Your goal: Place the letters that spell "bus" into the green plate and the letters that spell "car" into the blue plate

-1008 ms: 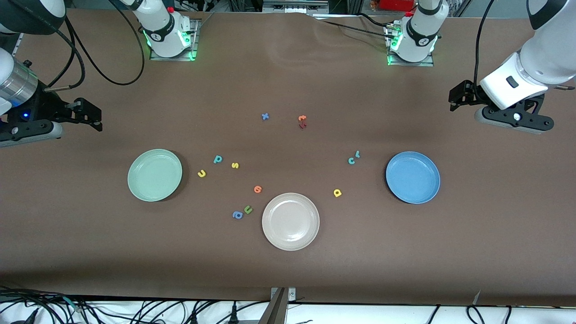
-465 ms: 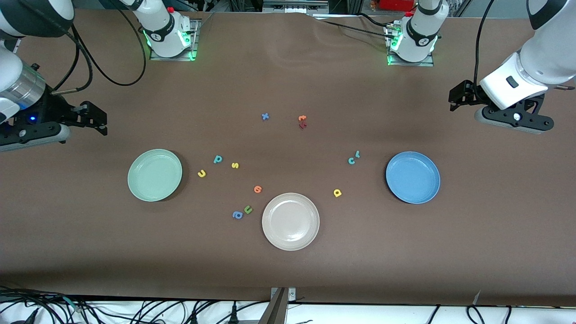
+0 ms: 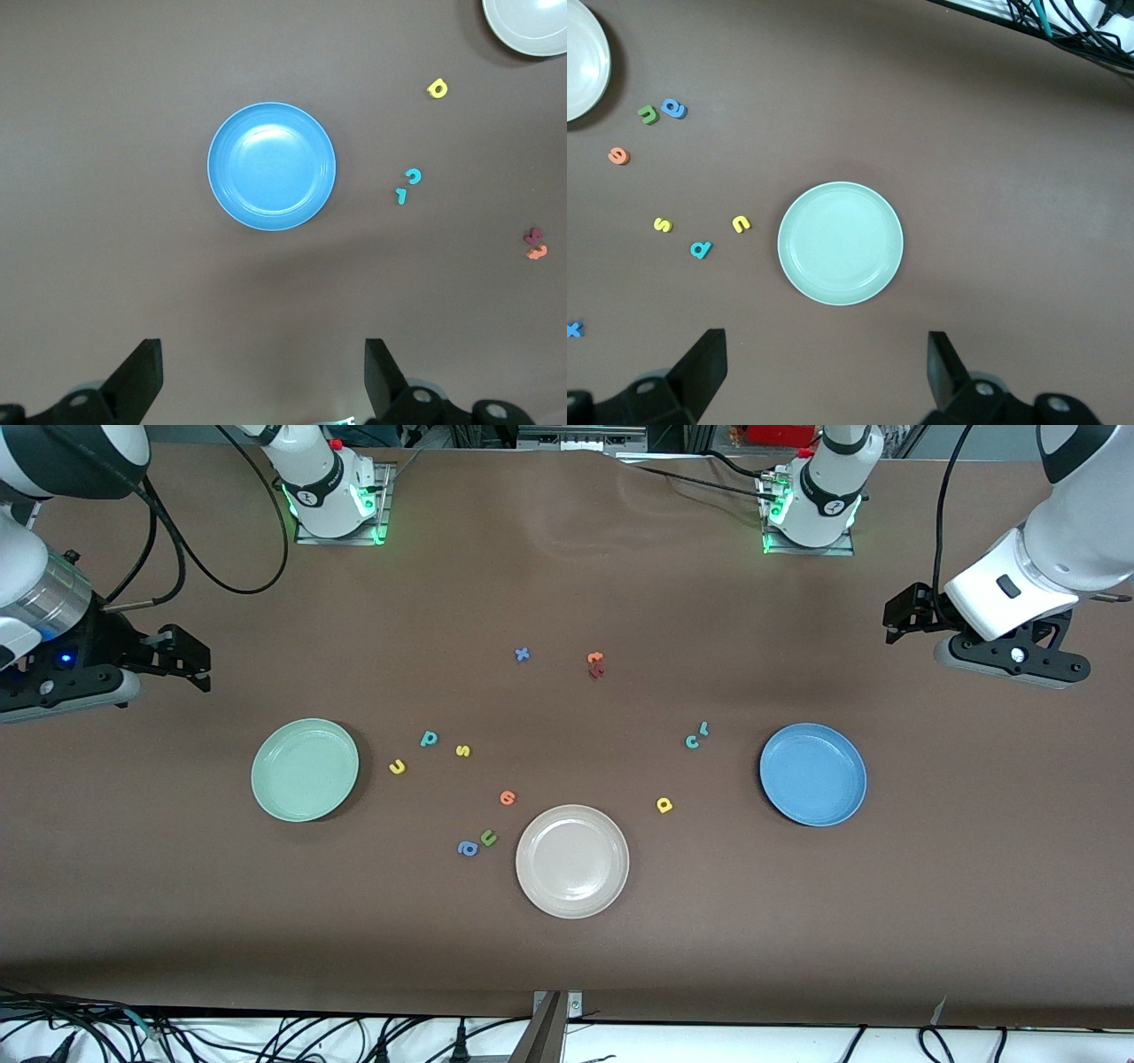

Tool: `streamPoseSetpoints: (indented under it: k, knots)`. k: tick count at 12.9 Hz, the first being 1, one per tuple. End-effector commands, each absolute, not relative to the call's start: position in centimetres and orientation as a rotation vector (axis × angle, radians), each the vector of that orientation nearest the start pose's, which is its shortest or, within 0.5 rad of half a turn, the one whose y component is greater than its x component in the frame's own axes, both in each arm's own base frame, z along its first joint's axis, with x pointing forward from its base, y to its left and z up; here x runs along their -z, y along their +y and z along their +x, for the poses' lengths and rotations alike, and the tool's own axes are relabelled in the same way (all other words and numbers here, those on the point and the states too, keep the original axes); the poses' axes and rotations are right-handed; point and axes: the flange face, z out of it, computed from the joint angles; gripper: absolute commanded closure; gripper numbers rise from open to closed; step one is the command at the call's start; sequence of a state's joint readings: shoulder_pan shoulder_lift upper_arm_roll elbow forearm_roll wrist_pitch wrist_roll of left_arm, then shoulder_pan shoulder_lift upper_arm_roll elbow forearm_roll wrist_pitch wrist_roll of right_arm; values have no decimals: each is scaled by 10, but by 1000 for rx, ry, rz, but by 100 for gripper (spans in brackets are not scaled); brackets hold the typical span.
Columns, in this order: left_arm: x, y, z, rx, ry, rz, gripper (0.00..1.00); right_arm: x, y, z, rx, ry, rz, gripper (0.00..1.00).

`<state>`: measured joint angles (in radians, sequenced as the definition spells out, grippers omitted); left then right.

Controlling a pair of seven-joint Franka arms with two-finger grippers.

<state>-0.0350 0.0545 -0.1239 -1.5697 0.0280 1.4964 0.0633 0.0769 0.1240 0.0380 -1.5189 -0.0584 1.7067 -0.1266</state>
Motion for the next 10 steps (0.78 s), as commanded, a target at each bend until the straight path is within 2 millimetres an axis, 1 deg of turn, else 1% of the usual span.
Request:
streamPoseSetpoints:
  k: [1, 2, 3, 5, 7, 10]
  knots:
    - [-592, -83, 548, -201, 369, -3107, 0, -595, 48, 608, 118, -369, -3179, 0]
    - [-593, -83, 548, -199, 369, -3107, 0, -596, 39, 609, 129, -350, -3180, 0]
    - [-593, -83, 548, -199, 369, -3107, 0, -595, 39, 609, 122, -349, -3179, 0]
    - [-591, -83, 549, -204, 369, -3107, 0, -598, 46, 606, 118, -366, -3179, 0]
    - [-591, -83, 549, -204, 369, -3107, 0, -595, 51, 607, 113, -381, -3177, 0]
    - [-591, -83, 549, -204, 369, -3107, 0, -595, 53, 606, 113, -398, -3174, 0]
